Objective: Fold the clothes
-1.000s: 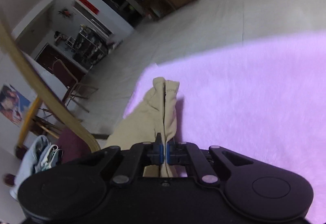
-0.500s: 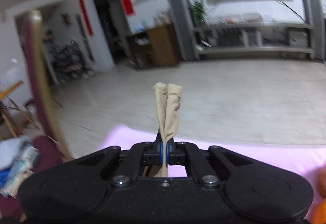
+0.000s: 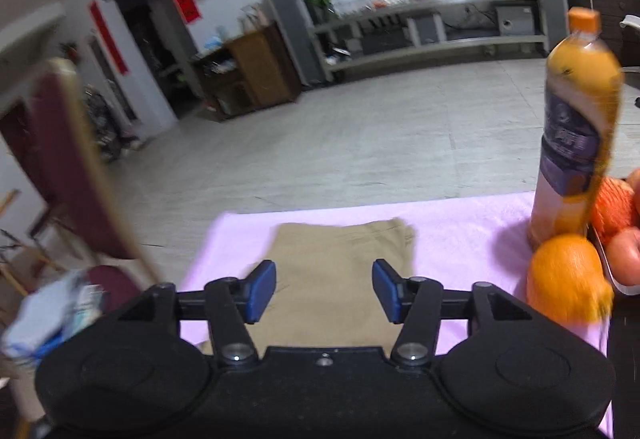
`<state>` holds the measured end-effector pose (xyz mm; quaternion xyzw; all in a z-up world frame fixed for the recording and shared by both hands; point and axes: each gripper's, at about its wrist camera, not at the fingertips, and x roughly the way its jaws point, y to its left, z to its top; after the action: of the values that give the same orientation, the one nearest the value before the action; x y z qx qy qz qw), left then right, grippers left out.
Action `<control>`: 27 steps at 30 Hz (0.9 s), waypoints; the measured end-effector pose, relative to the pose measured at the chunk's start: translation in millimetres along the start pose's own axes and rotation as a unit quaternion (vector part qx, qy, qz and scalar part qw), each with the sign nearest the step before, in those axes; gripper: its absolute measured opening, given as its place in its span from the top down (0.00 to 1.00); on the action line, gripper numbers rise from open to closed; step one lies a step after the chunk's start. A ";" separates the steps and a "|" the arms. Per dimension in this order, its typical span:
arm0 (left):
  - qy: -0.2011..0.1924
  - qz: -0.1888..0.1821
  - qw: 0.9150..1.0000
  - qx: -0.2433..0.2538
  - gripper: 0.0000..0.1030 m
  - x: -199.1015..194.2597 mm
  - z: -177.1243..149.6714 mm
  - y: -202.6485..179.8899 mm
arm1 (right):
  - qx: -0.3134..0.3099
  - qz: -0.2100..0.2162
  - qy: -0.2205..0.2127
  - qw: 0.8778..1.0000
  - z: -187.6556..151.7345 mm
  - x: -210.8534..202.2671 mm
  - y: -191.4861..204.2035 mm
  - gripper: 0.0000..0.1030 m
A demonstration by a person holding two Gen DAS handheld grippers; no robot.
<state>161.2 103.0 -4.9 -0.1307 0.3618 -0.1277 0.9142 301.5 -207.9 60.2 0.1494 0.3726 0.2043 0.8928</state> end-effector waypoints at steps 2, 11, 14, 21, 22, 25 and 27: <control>-0.003 0.007 1.000 -0.023 0.68 -19.0 -10.1 18.4 | 0.021 0.020 0.002 1.000 -18.9 -27.6 2.7 0.37; 0.089 0.064 0.987 -0.117 0.62 -13.8 -79.3 60.0 | 0.202 0.107 0.079 0.970 -180.3 -32.6 -30.4 0.36; 0.101 0.076 0.984 -0.129 0.57 -8.3 -90.0 62.5 | 0.229 0.107 0.115 0.961 -213.8 -8.8 -40.2 0.36; 0.139 0.032 0.979 -0.148 0.55 15.2 -93.9 63.4 | 0.238 0.101 0.142 0.956 -250.7 21.9 -39.4 0.37; 0.141 0.024 0.978 -0.150 0.59 17.1 -94.5 63.0 | 0.249 0.112 0.135 0.952 -254.5 24.5 -40.6 0.37; 0.145 0.003 0.975 -0.167 0.91 21.0 -96.2 62.3 | 0.288 0.143 0.121 0.939 -262.8 37.3 -46.8 0.51; 0.139 -0.009 0.974 -0.176 0.95 16.4 -95.3 59.7 | 0.291 0.123 0.122 0.941 -265.1 41.8 -46.8 0.86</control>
<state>114.9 139.3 -102.0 -0.2735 0.5013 -0.0869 0.8163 147.5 -198.4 -164.3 0.4215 0.5002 0.2117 0.7262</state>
